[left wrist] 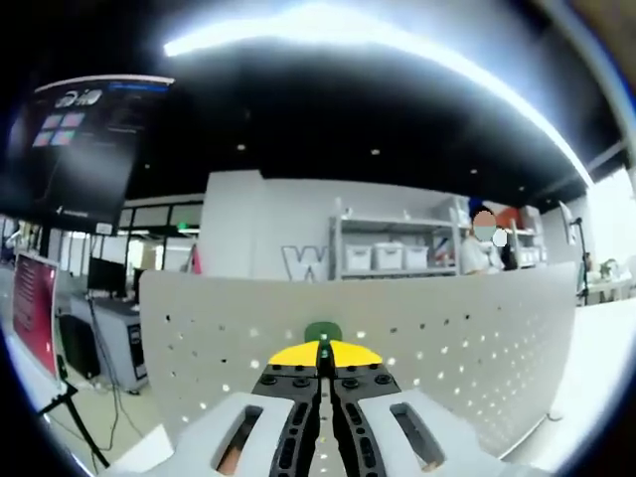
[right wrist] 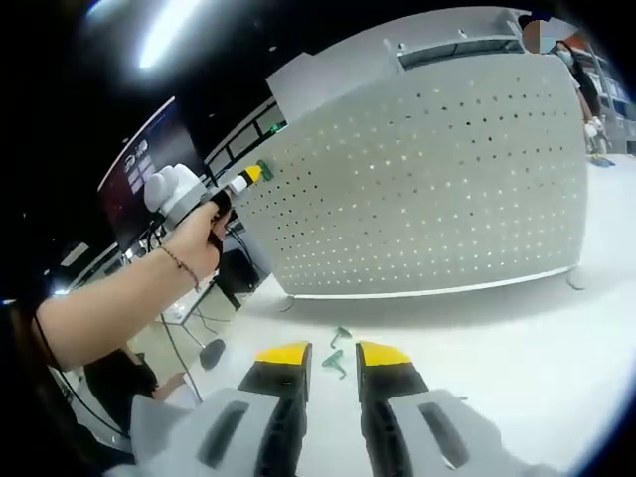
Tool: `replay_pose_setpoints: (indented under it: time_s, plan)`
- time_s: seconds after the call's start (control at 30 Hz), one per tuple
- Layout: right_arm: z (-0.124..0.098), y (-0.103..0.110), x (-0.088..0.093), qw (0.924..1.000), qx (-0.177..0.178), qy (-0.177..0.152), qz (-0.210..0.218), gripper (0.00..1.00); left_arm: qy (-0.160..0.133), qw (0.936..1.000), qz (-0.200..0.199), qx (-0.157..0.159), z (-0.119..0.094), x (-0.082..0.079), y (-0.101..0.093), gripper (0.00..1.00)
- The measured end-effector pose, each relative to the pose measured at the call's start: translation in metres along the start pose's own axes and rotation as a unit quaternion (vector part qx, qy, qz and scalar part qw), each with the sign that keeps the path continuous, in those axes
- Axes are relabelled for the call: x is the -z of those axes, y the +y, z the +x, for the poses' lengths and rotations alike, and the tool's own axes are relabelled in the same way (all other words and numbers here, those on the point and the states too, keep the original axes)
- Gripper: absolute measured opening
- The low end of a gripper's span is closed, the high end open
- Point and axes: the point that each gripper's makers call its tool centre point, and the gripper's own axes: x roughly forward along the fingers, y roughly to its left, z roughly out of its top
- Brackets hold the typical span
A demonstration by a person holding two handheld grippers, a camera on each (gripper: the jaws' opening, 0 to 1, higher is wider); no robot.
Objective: Insert the hook assembly into the mounting plate slot until the hook locks in place.
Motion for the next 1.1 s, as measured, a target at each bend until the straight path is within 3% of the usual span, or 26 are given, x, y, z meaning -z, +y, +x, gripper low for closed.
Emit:
replay_pose_setpoints:
  time_s: [0.07, 0.43, 0.67, 0.83, 1.1]
  plan:
    - [0.000, 0.001, 0.001, 1.0000, -0.001, 0.000, 0.003, 0.15, -0.004, 0.9999, -0.014, -0.003, 0.001, -0.001, 0.001, 0.01]
    - [0.001, 0.005, 0.003, 0.9999, -0.006, 0.001, 0.011, 0.15, 0.017, 0.9998, 0.004, 0.003, 0.012, 0.009, 0.000, 0.01]
    - [0.001, 0.002, 0.000, 0.9999, -0.004, -0.001, 0.011, 0.15, 0.018, 0.9998, -0.009, -0.002, 0.007, 0.007, -0.003, 0.01]
    - [0.002, 0.003, 0.002, 0.9999, -0.005, 0.001, 0.013, 0.15, 0.034, 0.9988, 0.035, -0.008, 0.006, 0.010, -0.007, 0.01]
    - [0.000, 0.005, -0.001, 0.9999, -0.007, -0.003, 0.013, 0.15, 0.042, 0.9989, 0.012, -0.017, 0.005, 0.009, -0.004, 0.02]
